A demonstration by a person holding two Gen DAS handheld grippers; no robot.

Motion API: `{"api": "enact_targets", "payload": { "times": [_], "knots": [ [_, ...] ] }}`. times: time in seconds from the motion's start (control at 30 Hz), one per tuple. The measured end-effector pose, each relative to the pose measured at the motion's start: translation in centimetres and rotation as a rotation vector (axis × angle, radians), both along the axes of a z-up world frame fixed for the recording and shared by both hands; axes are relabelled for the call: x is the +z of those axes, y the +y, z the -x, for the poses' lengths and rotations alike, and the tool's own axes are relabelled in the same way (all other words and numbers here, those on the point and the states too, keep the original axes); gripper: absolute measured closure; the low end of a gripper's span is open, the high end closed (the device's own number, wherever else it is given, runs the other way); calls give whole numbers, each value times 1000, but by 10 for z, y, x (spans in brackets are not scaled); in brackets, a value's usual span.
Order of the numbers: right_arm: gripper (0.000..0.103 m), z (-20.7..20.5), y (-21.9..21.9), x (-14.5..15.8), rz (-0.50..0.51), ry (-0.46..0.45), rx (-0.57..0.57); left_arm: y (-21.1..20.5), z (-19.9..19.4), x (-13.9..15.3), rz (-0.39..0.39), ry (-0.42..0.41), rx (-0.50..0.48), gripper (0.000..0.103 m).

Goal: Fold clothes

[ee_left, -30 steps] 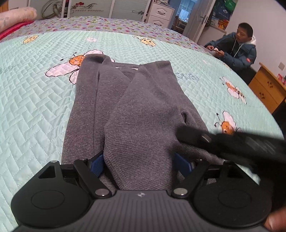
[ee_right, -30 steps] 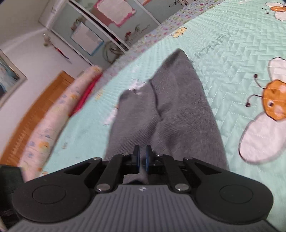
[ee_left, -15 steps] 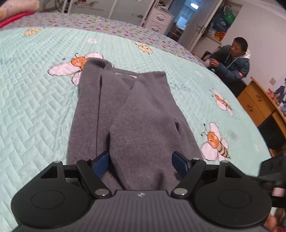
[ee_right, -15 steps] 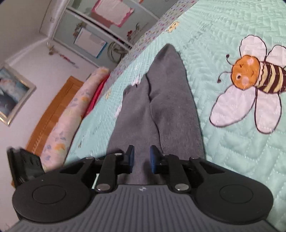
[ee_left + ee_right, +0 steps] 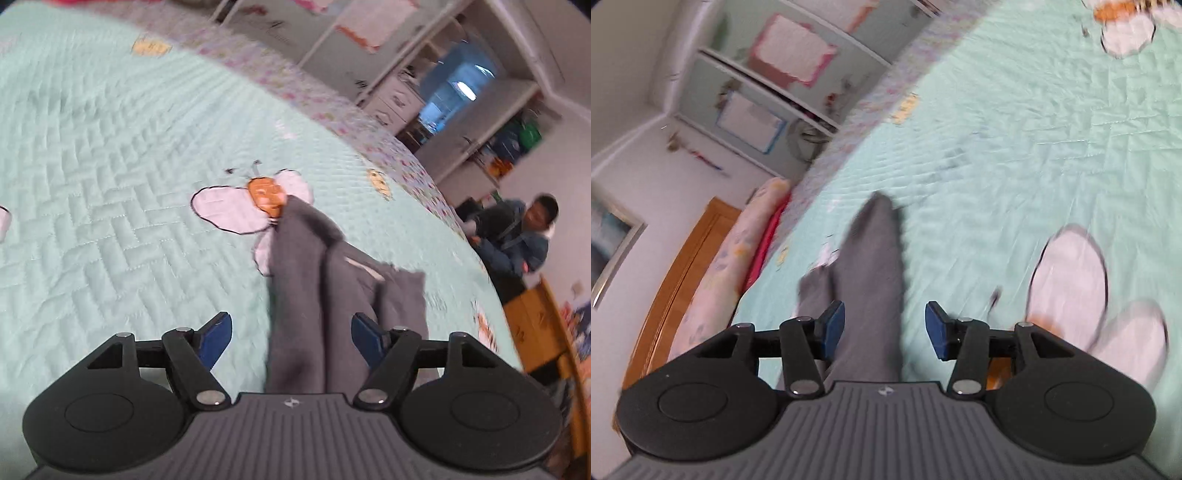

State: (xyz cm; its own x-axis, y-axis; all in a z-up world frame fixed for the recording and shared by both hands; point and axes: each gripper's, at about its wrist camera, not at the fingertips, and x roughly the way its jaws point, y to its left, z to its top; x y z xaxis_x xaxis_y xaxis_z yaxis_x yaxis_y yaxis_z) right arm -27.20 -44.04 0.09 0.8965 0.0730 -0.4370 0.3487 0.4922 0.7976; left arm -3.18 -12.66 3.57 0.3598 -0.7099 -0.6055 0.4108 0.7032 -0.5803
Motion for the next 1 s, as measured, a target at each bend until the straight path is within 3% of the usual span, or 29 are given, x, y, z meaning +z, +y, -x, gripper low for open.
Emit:
{"api": "enact_targets", "payload": {
  "times": [0.2, 0.3, 0.5, 0.73, 0.87, 0.97, 1.0],
  "knots": [
    [54, -45, -13, -17, -30, -21, 65, -40, -44, -23, 59, 53, -32, 29],
    [53, -67, -18, -20, -57, -46, 115, -53, -64, -35, 127, 94, -59, 29],
    [54, -100, -32, -23, -115, -84, 204, -75, -92, -40, 196, 142, -108, 27],
    [54, -126, -36, -20, -111, -72, 285, -102, -95, -37, 141, 116, -173, 27],
    [54, -118, -33, -16, -98, -55, 230, -88, -91, -37, 138, 103, -136, 29],
    [54, -81, -13, 8, 96, -10, 65, -64, -77, -29, 136, 59, -75, 31],
    [53, -66, -2, 17, 177, -3, 31, -54, -64, -21, 150, 31, -101, 31]
  ]
}}
